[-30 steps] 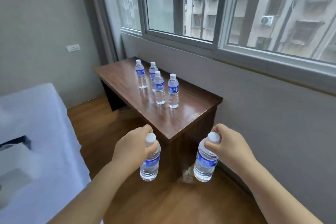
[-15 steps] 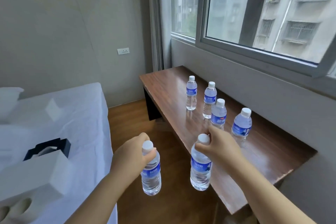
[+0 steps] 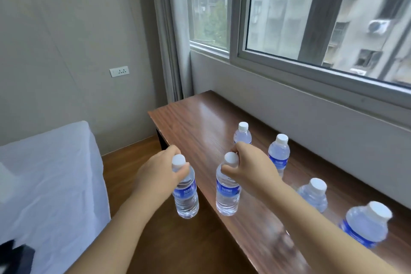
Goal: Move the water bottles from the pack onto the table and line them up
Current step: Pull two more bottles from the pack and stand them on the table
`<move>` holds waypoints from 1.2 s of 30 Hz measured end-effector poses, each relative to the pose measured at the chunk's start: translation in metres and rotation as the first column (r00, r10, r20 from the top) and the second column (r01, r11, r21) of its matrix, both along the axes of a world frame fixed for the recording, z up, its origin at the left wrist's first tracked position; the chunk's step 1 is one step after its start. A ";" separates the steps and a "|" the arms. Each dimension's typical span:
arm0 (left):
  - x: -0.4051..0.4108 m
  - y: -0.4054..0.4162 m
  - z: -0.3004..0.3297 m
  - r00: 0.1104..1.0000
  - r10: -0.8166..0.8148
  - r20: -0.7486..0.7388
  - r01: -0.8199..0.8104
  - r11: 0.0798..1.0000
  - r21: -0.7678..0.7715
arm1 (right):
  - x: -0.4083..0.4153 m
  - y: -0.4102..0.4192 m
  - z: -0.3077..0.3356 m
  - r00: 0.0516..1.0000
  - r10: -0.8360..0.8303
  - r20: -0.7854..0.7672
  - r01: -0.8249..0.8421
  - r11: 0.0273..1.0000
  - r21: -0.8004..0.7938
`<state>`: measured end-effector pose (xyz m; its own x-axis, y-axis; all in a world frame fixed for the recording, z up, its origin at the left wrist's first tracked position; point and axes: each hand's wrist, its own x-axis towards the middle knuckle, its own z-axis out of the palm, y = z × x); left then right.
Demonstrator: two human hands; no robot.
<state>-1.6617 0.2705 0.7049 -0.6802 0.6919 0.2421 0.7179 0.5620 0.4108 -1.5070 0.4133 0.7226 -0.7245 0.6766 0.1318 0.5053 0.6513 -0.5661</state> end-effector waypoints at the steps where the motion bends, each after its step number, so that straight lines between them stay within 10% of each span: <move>1: -0.023 0.013 -0.001 0.999 -0.032 0.001 0.032 0.999 -0.010 | -0.019 0.008 -0.003 0.999 -0.035 0.004 0.035 0.999 -0.001; 15: -0.238 0.179 0.002 0.919 -0.395 0.008 0.395 0.918 -0.039 | -0.188 0.107 -0.005 0.887 -0.458 0.060 0.459 0.888 -0.015; 36: -0.304 0.360 -0.035 0.837 -0.543 0.071 0.545 0.814 -0.203 | -0.259 0.227 -0.057 0.783 -0.598 0.171 0.616 0.784 -0.079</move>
<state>-1.9660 0.6301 0.6702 -0.1796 0.9826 0.0480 0.9285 0.1531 0.3384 -1.7662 0.6400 0.6656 -0.1615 0.9857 -0.0481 0.8459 0.1132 -0.5211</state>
